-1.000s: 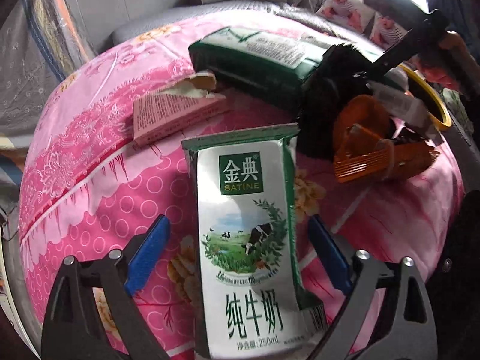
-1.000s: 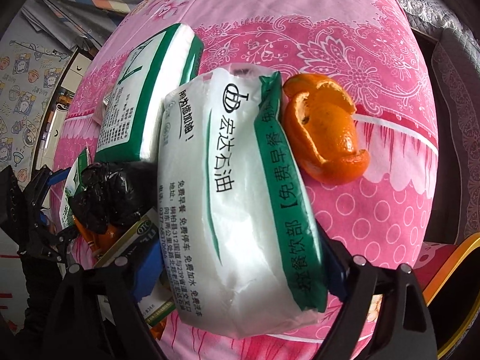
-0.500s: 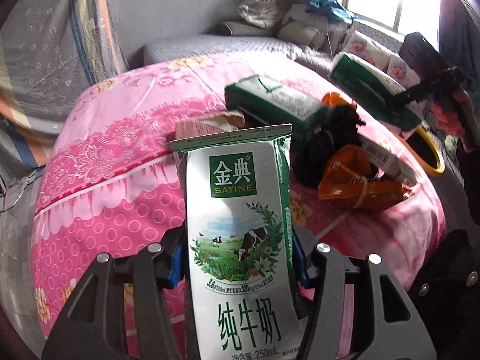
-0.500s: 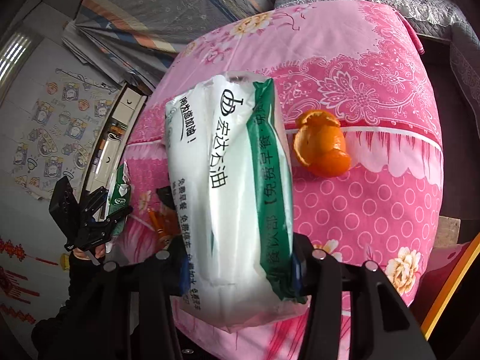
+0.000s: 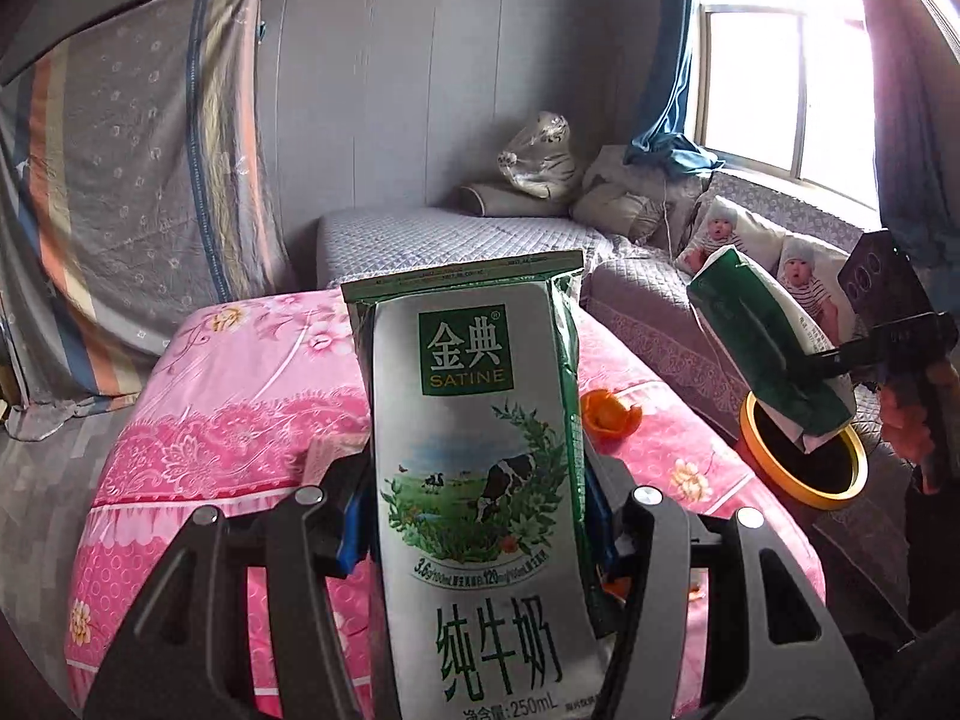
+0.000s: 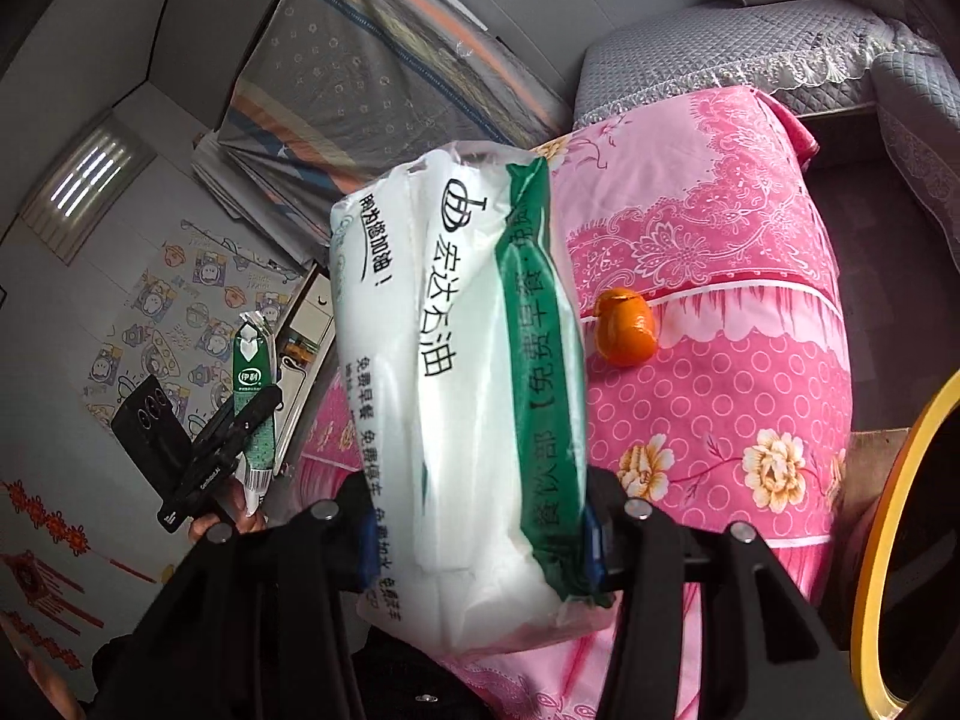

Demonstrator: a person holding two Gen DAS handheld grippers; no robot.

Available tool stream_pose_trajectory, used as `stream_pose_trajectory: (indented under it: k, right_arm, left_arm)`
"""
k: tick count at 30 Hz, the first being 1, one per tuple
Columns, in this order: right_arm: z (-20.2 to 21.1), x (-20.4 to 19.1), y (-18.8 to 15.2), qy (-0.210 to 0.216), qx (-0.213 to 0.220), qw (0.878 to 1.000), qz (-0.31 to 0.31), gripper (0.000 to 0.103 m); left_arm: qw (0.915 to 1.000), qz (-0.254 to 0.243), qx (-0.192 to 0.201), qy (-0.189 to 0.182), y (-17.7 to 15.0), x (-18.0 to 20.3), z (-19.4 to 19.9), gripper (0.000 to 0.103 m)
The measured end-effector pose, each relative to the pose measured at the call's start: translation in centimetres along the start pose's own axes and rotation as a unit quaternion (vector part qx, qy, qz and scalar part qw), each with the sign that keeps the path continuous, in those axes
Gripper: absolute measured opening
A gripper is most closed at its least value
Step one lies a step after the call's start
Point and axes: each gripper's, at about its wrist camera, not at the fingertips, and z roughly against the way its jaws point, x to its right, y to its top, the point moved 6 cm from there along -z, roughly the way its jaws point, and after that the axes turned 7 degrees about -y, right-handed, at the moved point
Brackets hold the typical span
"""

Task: Collect trash
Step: 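Carry both items over the yellow bin and open both tools to drop them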

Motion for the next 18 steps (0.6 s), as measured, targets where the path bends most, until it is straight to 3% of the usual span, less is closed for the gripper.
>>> stream_pose_trajectory:
  k: [11,18]
  right_arm:
    - [8.3,8.3,-2.3,-0.044,0.095,0.991,-0.088,0.045]
    - [13.3,14.4,-4.0,-0.12,0.157,0.969,-0.145,0.046]
  left_arm:
    - [0.9937,-0.052,-0.007,-0.099,3.5,13.0,-8.2,0.052]
    - [0.9832,-0.075,-0.024,-0.165,3.9,21.0,-12.9,0.052]
